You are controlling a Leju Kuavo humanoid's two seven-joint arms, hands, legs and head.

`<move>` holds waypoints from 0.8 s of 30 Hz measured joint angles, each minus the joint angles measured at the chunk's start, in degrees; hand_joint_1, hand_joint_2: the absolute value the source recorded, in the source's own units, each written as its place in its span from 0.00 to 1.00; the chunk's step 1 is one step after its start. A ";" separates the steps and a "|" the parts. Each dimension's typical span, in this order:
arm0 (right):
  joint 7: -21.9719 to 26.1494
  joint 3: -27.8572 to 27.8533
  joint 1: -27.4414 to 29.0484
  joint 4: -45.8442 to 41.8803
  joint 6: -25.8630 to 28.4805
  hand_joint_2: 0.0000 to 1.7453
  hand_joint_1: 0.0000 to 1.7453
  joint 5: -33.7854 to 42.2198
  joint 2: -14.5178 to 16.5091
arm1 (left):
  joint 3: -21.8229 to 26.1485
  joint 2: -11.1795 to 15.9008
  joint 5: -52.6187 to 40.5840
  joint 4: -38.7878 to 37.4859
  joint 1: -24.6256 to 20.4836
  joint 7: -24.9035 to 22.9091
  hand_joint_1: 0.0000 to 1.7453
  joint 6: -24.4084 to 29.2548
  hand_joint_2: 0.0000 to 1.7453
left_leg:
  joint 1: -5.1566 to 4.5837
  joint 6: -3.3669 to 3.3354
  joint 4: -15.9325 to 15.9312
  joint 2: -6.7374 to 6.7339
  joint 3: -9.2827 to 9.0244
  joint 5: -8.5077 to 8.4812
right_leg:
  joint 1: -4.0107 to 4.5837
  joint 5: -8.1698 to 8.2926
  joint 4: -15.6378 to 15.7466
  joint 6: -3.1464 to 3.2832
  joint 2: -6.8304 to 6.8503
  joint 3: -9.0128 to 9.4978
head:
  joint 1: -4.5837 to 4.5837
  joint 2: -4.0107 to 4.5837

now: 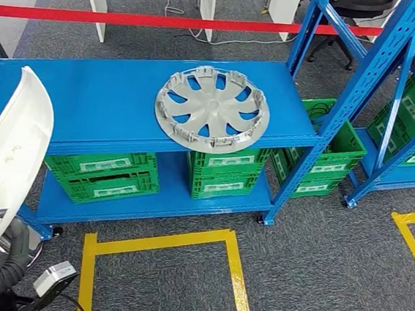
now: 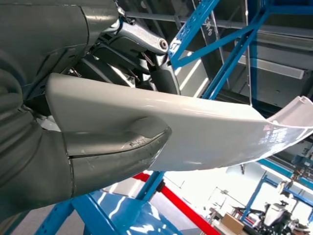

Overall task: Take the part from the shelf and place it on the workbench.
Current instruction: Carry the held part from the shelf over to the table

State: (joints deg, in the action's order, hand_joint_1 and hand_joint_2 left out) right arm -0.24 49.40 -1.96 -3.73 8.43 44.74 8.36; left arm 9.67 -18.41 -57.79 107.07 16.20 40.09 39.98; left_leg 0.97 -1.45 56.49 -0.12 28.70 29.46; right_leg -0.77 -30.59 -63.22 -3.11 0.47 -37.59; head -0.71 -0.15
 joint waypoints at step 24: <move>-1.42 0.78 0.08 -3.72 1.98 0.00 0.00 -1.52 -0.47 | 0.82 0.23 1.75 -1.30 -0.20 -0.09 1.00 0.04 1.00 | -0.46 2.24 2.96 0.19 -1.57 2.02 | 0.90 5.61 5.31 2.48 0.26 1.77 | 0.12 -0.01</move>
State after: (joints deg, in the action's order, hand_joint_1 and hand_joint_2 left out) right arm -1.66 50.18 -1.88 -7.45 10.41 43.21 7.89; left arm 10.49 -18.19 -56.04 105.77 15.99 39.99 40.01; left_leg 0.51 0.79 59.45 0.07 27.13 31.48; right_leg 0.13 -24.98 -57.91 -0.63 0.74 -35.83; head -0.59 -0.15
